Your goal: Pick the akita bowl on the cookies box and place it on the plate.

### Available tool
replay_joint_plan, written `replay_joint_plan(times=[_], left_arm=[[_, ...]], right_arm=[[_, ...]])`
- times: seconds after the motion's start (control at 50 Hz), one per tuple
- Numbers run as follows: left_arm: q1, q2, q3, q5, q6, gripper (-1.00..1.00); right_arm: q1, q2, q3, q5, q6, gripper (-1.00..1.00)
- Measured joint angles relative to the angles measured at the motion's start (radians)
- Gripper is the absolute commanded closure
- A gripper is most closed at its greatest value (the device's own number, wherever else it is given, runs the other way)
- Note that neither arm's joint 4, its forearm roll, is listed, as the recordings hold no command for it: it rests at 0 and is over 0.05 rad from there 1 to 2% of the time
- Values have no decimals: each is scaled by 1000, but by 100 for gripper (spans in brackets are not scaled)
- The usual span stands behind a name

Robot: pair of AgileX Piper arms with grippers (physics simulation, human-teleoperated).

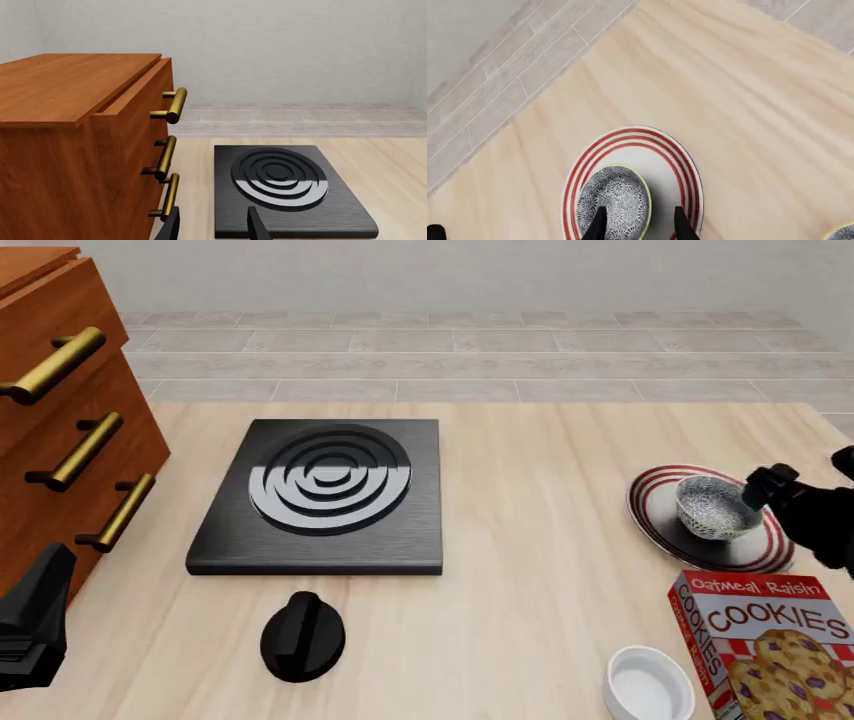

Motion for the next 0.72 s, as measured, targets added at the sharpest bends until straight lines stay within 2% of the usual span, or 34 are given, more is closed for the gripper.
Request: replay_joint_plan(times=[0.12,0.28,0.42,0.72], left_arm=[[0,0,0,0,0,-100],[0,0,0,0,0,-100],[0,0,0,0,0,-100],[0,0,0,0,0,-100]], right_arm=[[4,-171,31,88,-9,-100],[23,-440,46,259,-22,-100],[46,-676,36,432,-38,-100],[74,-1074,9,730,-66,-100]])
